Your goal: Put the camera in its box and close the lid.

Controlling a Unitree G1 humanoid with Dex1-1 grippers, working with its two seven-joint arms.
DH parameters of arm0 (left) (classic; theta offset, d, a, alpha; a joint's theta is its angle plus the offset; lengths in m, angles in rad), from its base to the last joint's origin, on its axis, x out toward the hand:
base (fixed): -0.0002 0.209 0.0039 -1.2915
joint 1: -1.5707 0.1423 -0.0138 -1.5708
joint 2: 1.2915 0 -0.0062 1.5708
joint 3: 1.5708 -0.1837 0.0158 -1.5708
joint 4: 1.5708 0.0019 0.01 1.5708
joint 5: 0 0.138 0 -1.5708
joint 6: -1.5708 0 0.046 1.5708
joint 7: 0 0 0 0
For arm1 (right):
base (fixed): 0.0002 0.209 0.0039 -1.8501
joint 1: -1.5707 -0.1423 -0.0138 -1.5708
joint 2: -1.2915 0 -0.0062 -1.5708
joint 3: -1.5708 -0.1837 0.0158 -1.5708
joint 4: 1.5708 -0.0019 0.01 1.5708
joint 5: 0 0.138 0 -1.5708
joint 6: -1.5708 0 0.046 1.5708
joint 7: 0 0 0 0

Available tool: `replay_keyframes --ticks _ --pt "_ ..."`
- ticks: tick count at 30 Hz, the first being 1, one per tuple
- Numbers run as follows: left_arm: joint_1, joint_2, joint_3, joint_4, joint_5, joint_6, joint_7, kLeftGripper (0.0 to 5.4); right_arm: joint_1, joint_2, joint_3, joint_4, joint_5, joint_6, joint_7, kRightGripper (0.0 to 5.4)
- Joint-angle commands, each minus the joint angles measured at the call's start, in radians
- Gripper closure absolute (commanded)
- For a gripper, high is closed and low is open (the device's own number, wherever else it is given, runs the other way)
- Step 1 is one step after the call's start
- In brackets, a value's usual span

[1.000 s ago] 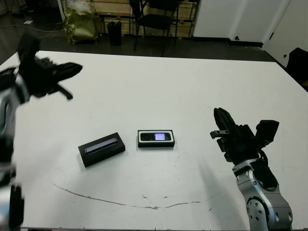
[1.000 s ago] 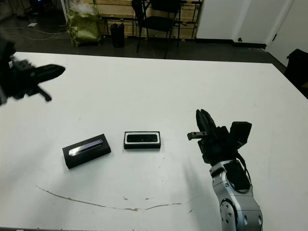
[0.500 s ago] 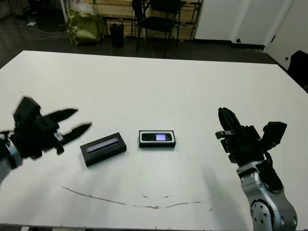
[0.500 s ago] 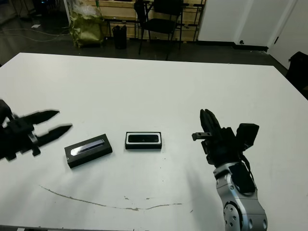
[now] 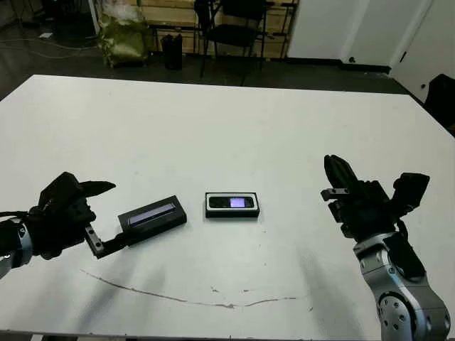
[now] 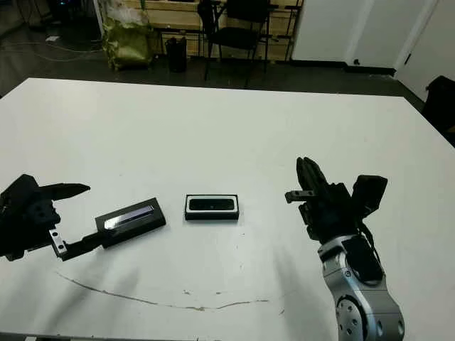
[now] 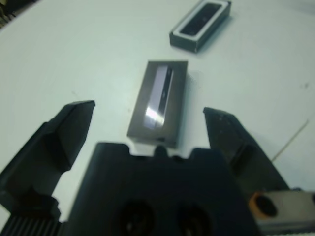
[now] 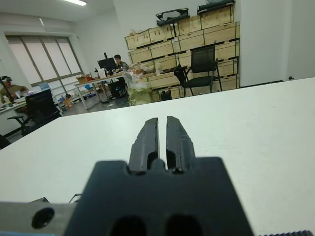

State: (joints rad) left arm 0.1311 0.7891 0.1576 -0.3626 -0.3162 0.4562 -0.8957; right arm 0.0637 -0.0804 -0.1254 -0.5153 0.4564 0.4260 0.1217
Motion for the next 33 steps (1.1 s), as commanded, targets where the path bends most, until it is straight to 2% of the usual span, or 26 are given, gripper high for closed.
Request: replay_keyframes --ticks 1,8,14,19,24,28,33 --pt "0.003 0.023 -0.025 0.024 0.010 -0.019 -0.026 0.01 0.003 -0.019 -0.013 0.002 0.005 0.024 -0.003 5.40" --pt "-0.008 0.031 -0.072 0.005 0.051 0.009 0.003 0.01 0.002 -0.047 -0.033 0.007 0.024 0.035 0.019 5.40" --pt "-0.027 -0.035 -0.109 0.119 0.042 -0.010 0.031 0.01 -0.014 -0.068 -0.047 0.002 0.037 0.068 0.008 5.40" --pt "-0.040 -0.076 -0.127 0.206 0.043 -0.076 0.027 0.01 -0.024 -0.079 -0.049 0.004 0.045 0.086 0.008 5.40" --pt "-0.060 -0.090 -0.145 0.257 0.046 -0.074 0.029 0.01 -0.025 -0.083 -0.047 0.008 0.044 0.073 0.019 5.40" --pt "-0.081 -0.100 -0.170 0.318 0.069 -0.133 0.019 0.01 -0.024 -0.087 -0.050 0.002 0.051 0.088 0.014 5.40" --pt "-0.104 -0.095 -0.195 0.338 0.085 -0.127 0.024 0.01 -0.019 -0.089 -0.050 0.012 0.053 0.072 0.028 5.40"
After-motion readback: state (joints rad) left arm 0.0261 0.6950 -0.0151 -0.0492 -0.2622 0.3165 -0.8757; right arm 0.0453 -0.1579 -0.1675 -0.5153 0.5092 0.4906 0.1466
